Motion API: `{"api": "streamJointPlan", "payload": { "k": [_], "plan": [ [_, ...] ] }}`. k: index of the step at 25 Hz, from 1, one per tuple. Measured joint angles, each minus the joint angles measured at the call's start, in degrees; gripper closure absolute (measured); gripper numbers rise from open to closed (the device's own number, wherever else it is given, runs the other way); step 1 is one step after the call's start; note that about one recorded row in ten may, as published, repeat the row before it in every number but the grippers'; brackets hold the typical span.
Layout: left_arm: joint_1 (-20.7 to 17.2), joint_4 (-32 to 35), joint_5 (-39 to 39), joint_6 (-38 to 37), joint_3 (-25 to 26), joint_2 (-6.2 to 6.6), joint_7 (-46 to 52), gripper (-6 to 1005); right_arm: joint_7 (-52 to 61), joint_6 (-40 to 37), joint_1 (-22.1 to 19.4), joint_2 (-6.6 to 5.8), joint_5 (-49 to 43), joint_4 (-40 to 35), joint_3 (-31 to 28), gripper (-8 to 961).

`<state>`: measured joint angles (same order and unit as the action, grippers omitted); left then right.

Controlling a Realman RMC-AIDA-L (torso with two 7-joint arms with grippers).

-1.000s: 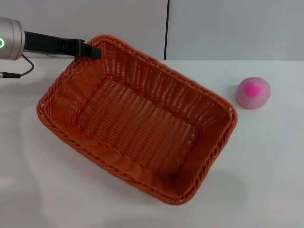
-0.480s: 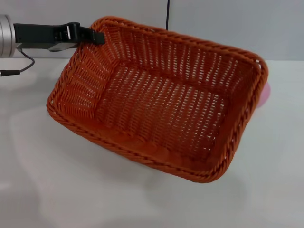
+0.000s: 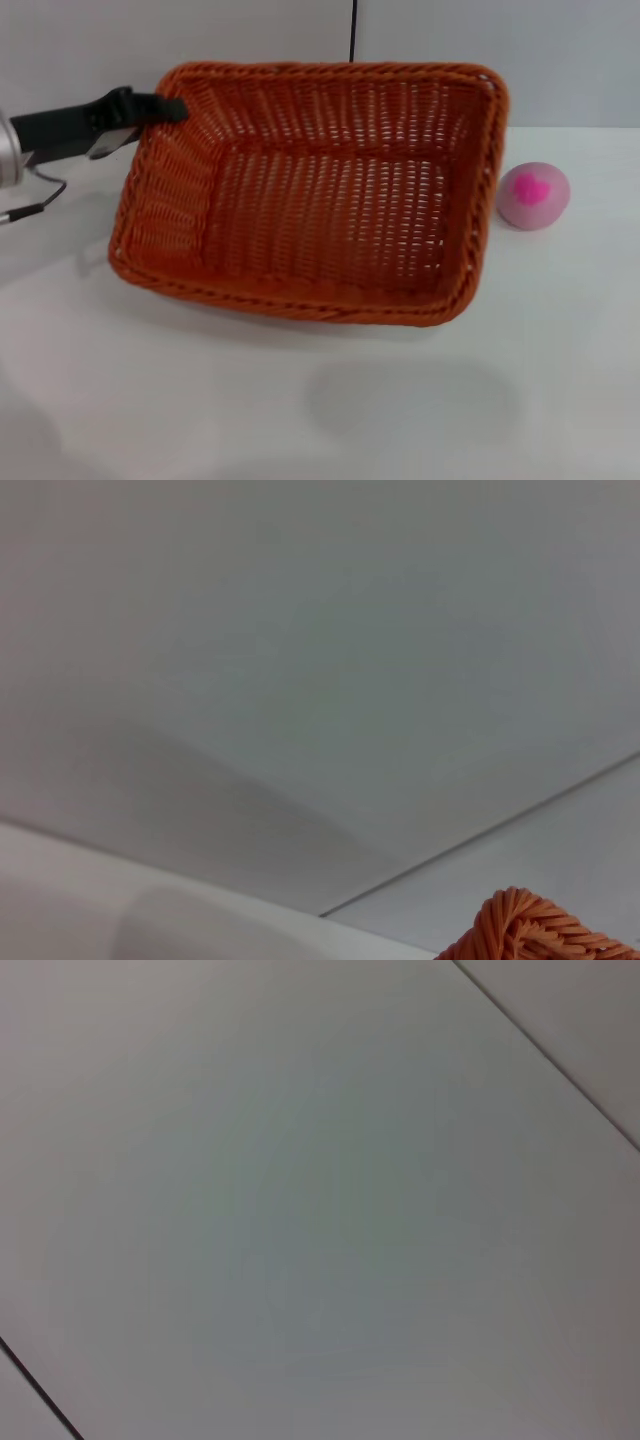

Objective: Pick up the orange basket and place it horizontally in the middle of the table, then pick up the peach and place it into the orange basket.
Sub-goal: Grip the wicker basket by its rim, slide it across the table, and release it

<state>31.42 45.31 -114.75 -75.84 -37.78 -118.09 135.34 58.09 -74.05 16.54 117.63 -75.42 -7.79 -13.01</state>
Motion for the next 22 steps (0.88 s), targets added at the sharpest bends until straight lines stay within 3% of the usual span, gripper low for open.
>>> {"api": "streamJointPlan", "payload": {
  "k": [12,22],
  "plan": [
    [-6.63,1.56,1.45,-0.26,-0.08,0.02,-0.76,798,-0.34,1.09,1.54,-0.07,0.00,-0.03,0.12,300],
    [-7.97,1.33,2.04,-0.20,-0.26,-0.15,-1.17,780,-0.47,1.41,1.44,0.17,0.01,-0.03,0.66,303]
  ]
}}
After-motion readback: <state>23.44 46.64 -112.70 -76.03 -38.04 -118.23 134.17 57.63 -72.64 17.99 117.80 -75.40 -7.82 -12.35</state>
